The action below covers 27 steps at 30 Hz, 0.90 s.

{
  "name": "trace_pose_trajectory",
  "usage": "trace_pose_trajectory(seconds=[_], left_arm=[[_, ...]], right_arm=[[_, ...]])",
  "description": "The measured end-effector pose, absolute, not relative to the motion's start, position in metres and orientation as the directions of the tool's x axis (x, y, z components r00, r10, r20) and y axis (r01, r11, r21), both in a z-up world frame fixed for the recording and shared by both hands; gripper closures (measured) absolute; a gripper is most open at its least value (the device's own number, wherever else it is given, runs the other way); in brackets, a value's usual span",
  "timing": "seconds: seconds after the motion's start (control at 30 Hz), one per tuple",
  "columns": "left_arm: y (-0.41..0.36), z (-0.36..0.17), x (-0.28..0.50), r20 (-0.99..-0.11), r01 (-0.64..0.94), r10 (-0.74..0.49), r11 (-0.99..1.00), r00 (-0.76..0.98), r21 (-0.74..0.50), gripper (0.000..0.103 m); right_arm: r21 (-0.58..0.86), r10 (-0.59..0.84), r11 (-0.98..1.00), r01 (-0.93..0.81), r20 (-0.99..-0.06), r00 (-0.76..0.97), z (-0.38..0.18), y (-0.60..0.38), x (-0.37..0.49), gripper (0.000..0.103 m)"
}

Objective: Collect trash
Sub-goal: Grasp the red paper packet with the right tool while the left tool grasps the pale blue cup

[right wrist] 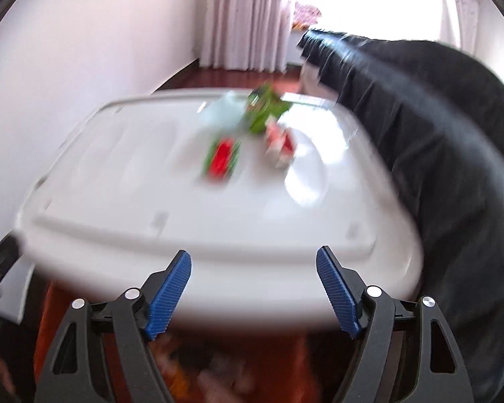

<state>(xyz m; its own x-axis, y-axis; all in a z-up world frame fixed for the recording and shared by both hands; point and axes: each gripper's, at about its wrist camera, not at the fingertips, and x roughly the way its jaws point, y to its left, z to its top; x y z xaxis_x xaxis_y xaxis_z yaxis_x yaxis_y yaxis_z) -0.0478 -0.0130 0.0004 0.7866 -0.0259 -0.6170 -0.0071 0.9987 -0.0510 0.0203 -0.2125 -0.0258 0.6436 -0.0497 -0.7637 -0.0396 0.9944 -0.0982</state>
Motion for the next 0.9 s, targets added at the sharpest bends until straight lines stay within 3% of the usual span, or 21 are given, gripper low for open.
trace_pose_trajectory(seconds=[0.13,0.47,0.57,0.63,0.9], left_arm=[[-0.026,0.014,-0.023,-0.584,0.034,-0.064,0.997,0.809,-0.062,0.011],[-0.038,-0.006,0.033,-0.619,0.059,-0.087,0.996,0.780,-0.066,0.011],[-0.038,-0.012,0.043,-0.627,0.063,-0.087,0.996,0.774,-0.060,0.011],[-0.037,-0.014,0.051,-0.636,0.065,-0.095,0.995,0.766,-0.071,0.011],[-0.043,-0.021,0.090,-0.684,0.120,-0.208,0.977,0.699,-0.174,0.011]], right_arm=[[-0.098,-0.073,0.995,-0.002,-0.751,0.656,-0.021,-0.232,0.088,0.028],[-0.071,-0.067,0.997,0.012,-0.839,0.540,-0.075,-0.245,0.220,0.036],[-0.072,-0.063,0.997,0.003,-0.856,0.512,-0.085,-0.247,0.234,0.049],[-0.059,-0.043,0.998,-0.016,-0.872,0.487,-0.090,-0.249,0.238,0.065],[-0.065,-0.027,0.996,-0.056,-0.851,0.525,-0.077,-0.257,0.217,0.070]])
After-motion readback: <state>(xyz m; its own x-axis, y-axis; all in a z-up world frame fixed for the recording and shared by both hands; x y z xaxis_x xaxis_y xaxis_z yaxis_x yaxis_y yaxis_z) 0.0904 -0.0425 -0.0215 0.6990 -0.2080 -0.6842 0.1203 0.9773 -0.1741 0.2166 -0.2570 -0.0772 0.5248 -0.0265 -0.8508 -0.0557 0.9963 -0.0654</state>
